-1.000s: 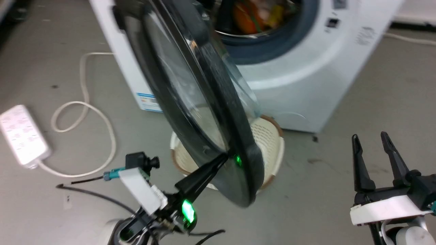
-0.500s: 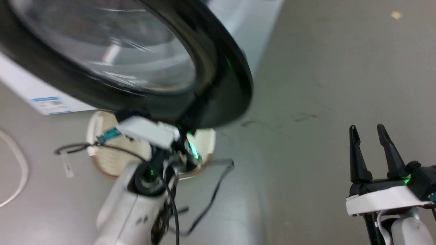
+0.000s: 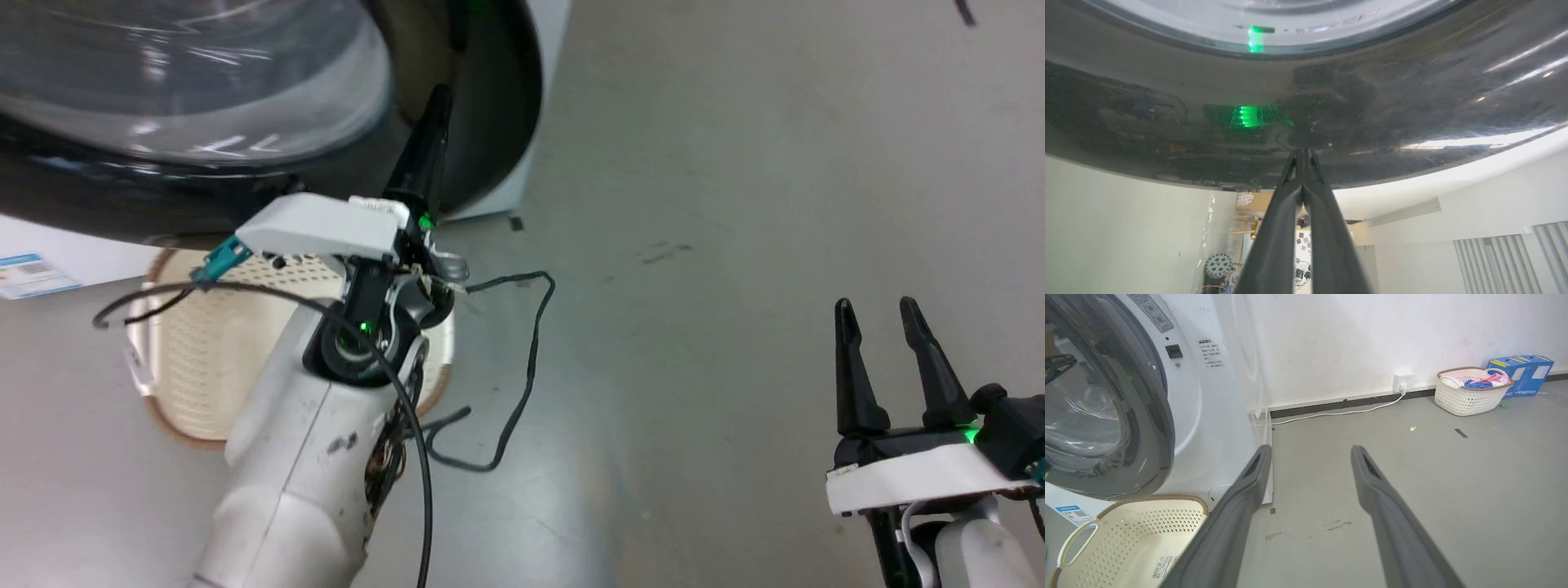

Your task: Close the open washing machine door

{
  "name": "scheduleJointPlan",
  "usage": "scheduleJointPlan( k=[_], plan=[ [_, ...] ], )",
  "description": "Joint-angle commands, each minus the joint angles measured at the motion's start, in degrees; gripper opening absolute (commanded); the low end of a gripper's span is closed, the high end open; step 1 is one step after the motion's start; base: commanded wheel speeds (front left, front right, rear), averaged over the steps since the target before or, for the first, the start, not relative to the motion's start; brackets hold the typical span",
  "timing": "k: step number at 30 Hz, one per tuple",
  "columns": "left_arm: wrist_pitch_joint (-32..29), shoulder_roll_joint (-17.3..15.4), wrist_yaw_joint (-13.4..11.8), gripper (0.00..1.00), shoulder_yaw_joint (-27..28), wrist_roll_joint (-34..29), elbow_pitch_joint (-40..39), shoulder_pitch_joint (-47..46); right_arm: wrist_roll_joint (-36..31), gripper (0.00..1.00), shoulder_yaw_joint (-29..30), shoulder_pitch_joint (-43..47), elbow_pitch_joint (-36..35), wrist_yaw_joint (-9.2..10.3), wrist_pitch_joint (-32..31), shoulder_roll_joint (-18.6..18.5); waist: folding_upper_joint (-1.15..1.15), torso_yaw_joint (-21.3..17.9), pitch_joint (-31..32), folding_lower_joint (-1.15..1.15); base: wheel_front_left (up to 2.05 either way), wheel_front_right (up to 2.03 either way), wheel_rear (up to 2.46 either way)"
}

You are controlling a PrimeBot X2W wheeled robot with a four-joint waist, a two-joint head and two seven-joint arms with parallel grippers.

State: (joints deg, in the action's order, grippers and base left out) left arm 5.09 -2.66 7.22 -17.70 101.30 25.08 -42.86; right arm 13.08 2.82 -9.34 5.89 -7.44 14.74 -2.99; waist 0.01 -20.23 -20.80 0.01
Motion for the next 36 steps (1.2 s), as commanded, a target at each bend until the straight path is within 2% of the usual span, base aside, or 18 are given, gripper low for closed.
scheduleJointPlan(
  k=[1,6,12,13,14,16,18,22,26,28,31,36],
  plan=[
    [0.1,-0.2,0.3,0.0,0.1,-0.7,-1.0,1.5,-0.3,1.0,-0.1,0.0,-0.5,-0.05,0.3,0.1,-0.01,2.1,1.7,-0.01,0.0,0.0,0.0],
    [-0.2,-0.9,0.3,0.0,-0.1,-4.8,-8.1,8.4,-2.1,1.0,0.2,1.1,-2.4,-0.05,0.3,0.1,-0.01,6.9,5.3,-0.01,0.0,0.0,0.0],
    [5.6,-6.2,0.3,0.0,-2.7,-16.4,-18.9,19.3,-3.9,1.0,-0.6,3.6,-5.7,-0.05,0.3,0.1,-0.01,12.5,9.9,-0.01,0.0,0.0,0.0],
    [6.9,-7.6,0.3,0.44,-3.4,-19.3,-20.3,20.9,-4.2,1.0,-0.7,4.0,-6.2,-0.05,0.3,0.1,-0.01,13.4,10.6,-0.01,0.0,0.0,0.0],
    [8.1,-8.7,0.3,1.0,-3.8,-22.1,-21.4,22.5,-4.4,1.0,-0.7,4.5,-6.7,-0.05,0.3,0.1,-0.01,14.3,11.3,-0.01,0.0,0.0,0.0],
    [9.5,-10.1,0.3,1.0,-2.5,-26.8,-23.1,25.6,-4.7,1.0,-1.0,5.5,-7.5,-0.05,0.3,0.0,-0.01,16.0,12.6,-0.01,0.0,0.0,0.0],
    [9.8,-10.3,0.3,1.0,1.7,-33.9,-24.4,28.5,-4.8,1.0,-1.1,6.5,-8.3,-0.05,0.3,-0.2,-0.01,17.7,13.7,-0.01,0.0,0.0,0.0],
    [9.9,-8.1,0.3,1.0,8.9,-53.2,-27.5,34.4,-5.0,1.0,-1.5,8.4,-9.0,-0.05,0.3,-0.7,-0.01,20.5,15.4,-0.01,0.0,0.0,0.0],
    [9.9,-6.7,0.3,1.0,11.7,-73.9,-28.7,39.0,-5.2,1.0,-2.8,9.4,-8.9,-0.05,0.3,-1.1,-0.01,22.2,16.2,-0.01,0.0,0.0,0.0],
    [9.9,-5.7,0.2,1.0,12.3,-82.1,-28.6,40.5,-5.4,1.0,-3.5,9.7,-8.6,-0.05,0.3,-1.3,-0.01,22.8,16.5,-0.01,0.0,0.0,0.0],
    [9.9,-4.3,-0.7,1.0,13.0,-89.7,-27.8,42.6,-5.7,1.0,-4.3,10.1,-8.3,-0.05,0.3,-1.4,-0.01,23.3,16.6,-0.01,0.0,0.0,0.0],
    [9.9,-3.1,-1.2,1.0,12.4,-95.0,-23.9,44.6,-6.2,1.0,-4.9,10.9,-8.0,-0.05,0.3,-1.3,-0.01,24.0,16.4,-0.01,0.0,0.0,0.0]
  ],
)
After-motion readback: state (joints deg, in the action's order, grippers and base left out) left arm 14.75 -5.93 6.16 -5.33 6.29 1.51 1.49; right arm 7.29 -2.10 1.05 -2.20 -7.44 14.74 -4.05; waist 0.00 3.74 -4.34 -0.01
